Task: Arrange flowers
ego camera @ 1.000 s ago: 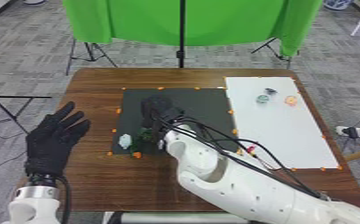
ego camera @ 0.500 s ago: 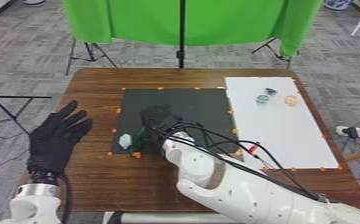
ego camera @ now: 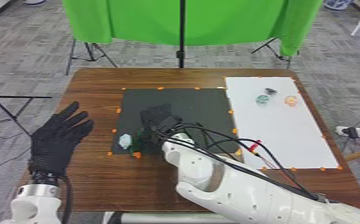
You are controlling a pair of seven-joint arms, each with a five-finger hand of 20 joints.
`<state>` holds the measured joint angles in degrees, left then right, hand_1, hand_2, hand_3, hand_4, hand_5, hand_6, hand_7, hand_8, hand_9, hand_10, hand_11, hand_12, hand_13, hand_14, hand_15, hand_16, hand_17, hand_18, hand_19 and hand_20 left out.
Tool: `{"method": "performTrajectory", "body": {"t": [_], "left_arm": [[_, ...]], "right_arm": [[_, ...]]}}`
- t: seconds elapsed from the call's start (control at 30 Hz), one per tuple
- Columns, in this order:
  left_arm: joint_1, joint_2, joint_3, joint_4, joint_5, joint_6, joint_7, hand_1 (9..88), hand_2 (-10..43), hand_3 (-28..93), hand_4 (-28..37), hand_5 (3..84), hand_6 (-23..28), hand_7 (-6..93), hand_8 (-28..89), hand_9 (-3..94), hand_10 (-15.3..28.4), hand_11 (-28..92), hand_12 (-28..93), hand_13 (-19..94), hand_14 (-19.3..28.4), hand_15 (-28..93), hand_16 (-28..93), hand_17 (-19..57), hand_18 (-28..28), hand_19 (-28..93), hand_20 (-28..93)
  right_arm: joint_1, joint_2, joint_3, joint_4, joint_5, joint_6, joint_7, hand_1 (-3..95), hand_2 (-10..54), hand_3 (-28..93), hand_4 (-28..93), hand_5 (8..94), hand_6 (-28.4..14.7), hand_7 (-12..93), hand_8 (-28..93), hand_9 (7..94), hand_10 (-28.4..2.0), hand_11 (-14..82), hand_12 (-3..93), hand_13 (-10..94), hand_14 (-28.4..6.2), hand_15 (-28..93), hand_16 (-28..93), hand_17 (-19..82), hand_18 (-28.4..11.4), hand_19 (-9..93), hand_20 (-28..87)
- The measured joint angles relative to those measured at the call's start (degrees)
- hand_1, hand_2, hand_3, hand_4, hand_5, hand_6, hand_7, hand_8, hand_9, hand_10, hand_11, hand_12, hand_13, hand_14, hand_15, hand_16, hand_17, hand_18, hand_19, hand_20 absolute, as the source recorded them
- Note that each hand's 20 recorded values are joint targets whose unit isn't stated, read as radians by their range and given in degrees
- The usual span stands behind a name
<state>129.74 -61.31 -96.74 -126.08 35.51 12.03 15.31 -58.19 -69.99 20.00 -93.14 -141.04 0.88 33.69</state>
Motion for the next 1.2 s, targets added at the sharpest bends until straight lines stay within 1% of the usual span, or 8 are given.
{"method": "performTrajectory", "body": {"t": [0.27,0.5,0.57,0.63,0.77,0.9,1.03,1.2], "left_arm": [[0.24,-0.14,-0.03,0.00,0.07,-0.02,-0.37,22.6,6.4,80,-26.7,40.9,10.7,12.9,-9,35.1,20.0,27,12,26,28.0,58,-9,-4.5,28.4,51,40],[0.37,-0.38,-0.04,-0.04,0.13,-0.04,-0.50,22.5,6.4,80,-26.7,40.9,10.7,12.9,-9,35.2,20.1,26,12,26,28.0,58,-9,-4.6,28.4,51,40],[0.60,-0.38,-0.04,-0.08,0.13,-0.03,-0.40,22.5,6.4,80,-26.7,40.9,10.7,12.9,-9,35.2,20.1,27,12,26,28.0,58,-9,-4.5,28.4,51,39],[0.89,-0.38,-0.04,-0.10,0.12,0.00,-0.27,22.5,6.4,80,-26.7,40.9,10.7,12.9,-9,35.2,20.1,27,12,26,28.0,58,-9,-4.5,28.4,51,39],[1.49,-0.44,-0.04,-0.13,0.04,0.05,0.18,22.3,6.4,80,-27.0,40.9,10.7,12.9,-9,35.3,20.2,26,12,26,28.0,58,-9,-4.6,28.4,51,39],[1.69,-0.53,0.01,-0.13,-0.01,0.09,0.55,22.0,6.5,80,-27.5,41.0,10.6,12.3,-9,35.5,19.9,26,12,26,28.0,57,-9,-4.9,28.4,50,38],[1.68,-0.58,0.04,-0.10,0.00,0.06,0.50,21.8,6.5,80,-27.6,40.9,10.5,11.8,-9,35.5,19.8,25,12,26,28.0,57,-9,-5.2,28.4,49,38],[1.31,-0.48,0.80,-0.08,0.01,0.06,0.74,21.7,6.4,80,-27.5,40.9,10.4,11.6,-8,35.5,19.9,25,12,26,28.0,57,-9,-5.3,28.4,49,37]], "right_arm": [[-0.78,-0.01,0.96,-0.21,-0.32,-0.73,-0.05,36.1,-9.5,77,-28,68.9,2.4,14,-13,73.6,-12.4,43.5,18.1,62,-11.1,85,16,27,-20.6,93,63],[-0.29,0.03,0.73,-0.21,-0.01,0.20,0.75,35.5,-9.5,76,-28,68.2,2.3,14,-13,73.1,-12.4,43.5,17.8,61,-11.7,85,15,27,-20.7,93,63],[0.10,0.07,0.70,-0.26,0.38,0.90,1.12,34.9,-9.5,77,-28,68.2,2.2,14,-13,72.2,-12.7,42.8,17.6,60,-12.1,84,15,27,-20.8,93,62],[0.60,0.25,0.64,-0.56,1.13,2.09,1.62,34.0,-9.5,77,-28,67.2,2.0,15,-13,69.8,-13.9,38.0,15.9,58,-12.7,83,14,25,-21.0,93,60],[3.25,1.42,-1.47,-1.67,5.95,7.77,4.57,33.0,-9.5,78,-28,64.6,1.2,14,-13,66.9,-15.6,31.1,14.7,55,-13.4,79,11,24,-20.9,93,56],[5.98,3.74,-1.49,-3.71,11.85,11.78,7.82,32.3,-9.5,79,-28,61.9,0.7,15,-13,63.6,-16.3,26.9,14.0,53,-14.1,76,10,22,-20.8,92,53],[6.42,7.70,3.37,-5.68,13.65,12.35,9.11,31.9,-9.5,79,-28,60.0,0.6,15,-13,61.1,-16.9,24.5,13.5,51,-14.2,75,9,21,-20.6,91,53],[5.67,15.59,10.90,-6.57,17.59,13.41,11.83,31.4,-9.5,81,-28,57.2,1.3,16,-13,55.9,-18.1,21.3,13.2,47,-14.9,74,7,18,-20.5,90,53]]}}
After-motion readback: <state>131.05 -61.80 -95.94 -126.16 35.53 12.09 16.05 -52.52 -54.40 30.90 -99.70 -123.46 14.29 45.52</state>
